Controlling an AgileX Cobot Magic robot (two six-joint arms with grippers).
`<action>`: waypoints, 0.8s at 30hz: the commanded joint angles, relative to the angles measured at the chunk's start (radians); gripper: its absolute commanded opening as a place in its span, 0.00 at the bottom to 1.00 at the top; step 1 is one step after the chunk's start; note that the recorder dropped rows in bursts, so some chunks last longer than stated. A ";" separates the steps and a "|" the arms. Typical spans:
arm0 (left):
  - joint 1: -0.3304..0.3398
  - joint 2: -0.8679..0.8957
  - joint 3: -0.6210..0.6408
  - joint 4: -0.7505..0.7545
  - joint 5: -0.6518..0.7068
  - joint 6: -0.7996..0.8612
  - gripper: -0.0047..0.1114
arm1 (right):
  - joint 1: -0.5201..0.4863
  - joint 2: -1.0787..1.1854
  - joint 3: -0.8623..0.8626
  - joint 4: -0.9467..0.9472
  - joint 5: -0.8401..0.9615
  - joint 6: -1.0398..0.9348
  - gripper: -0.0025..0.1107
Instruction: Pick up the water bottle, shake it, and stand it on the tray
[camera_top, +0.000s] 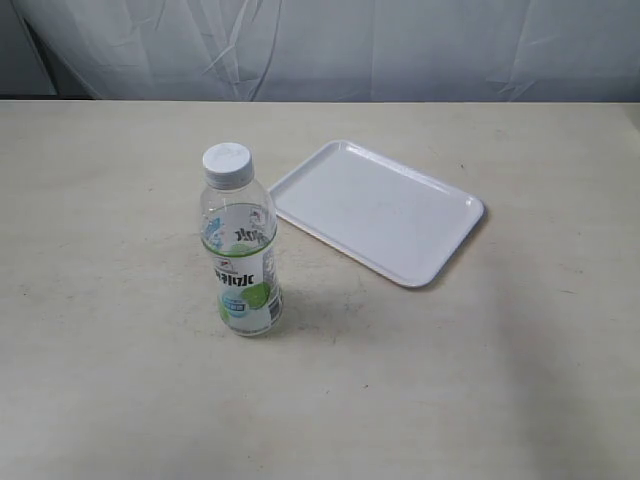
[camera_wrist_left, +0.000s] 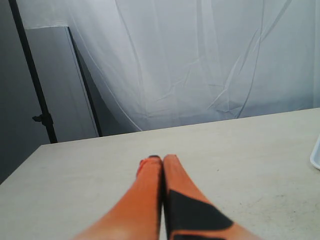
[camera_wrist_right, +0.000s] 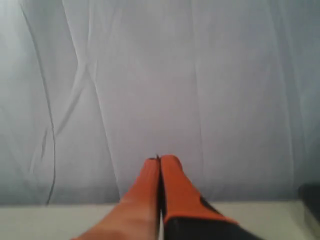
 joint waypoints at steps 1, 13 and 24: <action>-0.006 -0.005 0.004 0.003 -0.006 -0.004 0.04 | 0.027 0.165 -0.005 -0.433 -0.069 0.350 0.01; -0.006 -0.005 0.004 0.003 -0.006 -0.004 0.04 | 0.291 0.544 -0.005 -0.525 -0.227 0.416 0.55; -0.006 -0.005 0.004 0.003 -0.006 -0.004 0.04 | 0.577 0.838 -0.005 -0.193 -0.433 -0.011 0.73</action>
